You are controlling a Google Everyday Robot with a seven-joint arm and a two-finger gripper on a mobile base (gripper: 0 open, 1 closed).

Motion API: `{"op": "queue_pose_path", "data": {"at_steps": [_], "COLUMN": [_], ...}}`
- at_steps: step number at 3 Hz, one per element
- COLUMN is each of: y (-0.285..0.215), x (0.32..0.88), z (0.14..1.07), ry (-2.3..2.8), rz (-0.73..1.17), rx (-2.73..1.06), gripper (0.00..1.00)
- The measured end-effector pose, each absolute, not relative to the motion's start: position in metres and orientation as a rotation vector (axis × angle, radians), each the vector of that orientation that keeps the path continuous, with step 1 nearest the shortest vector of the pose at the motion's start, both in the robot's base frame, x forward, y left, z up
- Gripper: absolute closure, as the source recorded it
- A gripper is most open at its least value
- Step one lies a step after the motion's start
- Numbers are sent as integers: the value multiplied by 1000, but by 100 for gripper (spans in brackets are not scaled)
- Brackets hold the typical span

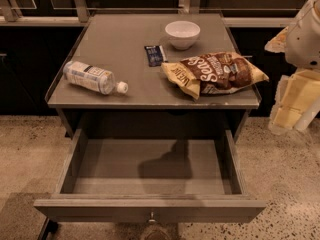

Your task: Place blue plastic bottle into top drawer

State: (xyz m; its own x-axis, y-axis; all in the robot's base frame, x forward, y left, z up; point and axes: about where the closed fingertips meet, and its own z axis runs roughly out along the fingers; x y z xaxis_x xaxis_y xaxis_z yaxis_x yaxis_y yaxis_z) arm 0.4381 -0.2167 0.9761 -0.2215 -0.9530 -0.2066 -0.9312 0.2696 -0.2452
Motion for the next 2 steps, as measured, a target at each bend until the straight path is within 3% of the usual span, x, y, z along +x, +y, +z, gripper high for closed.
{"op": "queue_pose_path", "data": {"at_steps": [2], "y": [-214], "x": [439], "z": [978], "ry": [2206], "rz": [-102], "rx": [-1712], "gripper": [0]}}
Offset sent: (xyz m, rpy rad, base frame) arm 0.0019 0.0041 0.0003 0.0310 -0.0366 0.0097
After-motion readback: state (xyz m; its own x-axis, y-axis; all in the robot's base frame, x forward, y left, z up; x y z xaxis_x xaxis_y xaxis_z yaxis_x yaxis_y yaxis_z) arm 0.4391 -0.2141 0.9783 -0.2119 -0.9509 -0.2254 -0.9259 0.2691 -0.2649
